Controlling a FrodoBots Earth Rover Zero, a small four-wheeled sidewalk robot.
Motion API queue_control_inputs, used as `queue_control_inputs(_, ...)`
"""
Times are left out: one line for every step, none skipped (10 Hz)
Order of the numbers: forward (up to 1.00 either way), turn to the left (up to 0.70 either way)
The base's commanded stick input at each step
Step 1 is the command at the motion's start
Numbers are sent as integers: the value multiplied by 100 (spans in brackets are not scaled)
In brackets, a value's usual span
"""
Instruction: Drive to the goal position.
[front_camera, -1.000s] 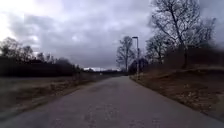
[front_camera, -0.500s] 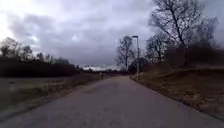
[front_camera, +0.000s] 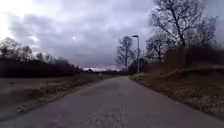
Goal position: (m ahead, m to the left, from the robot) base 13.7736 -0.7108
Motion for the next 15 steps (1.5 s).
queue_control_inputs(50, 0)
queue_control_inputs(50, 0)
queue_control_inputs(50, 0)
queue_control_inputs(50, 0)
queue_control_inputs(50, 0)
queue_control_inputs(50, 0)
queue_control_inputs(50, 0)
queue_control_inputs(50, 0)
queue_control_inputs(50, 0)
queue_control_inputs(50, 0)
queue_control_inputs(50, 0)
queue_control_inputs(50, 0)
queue_control_inputs(50, 0)
queue_control_inputs(50, 0)
queue_control_inputs(50, 0)
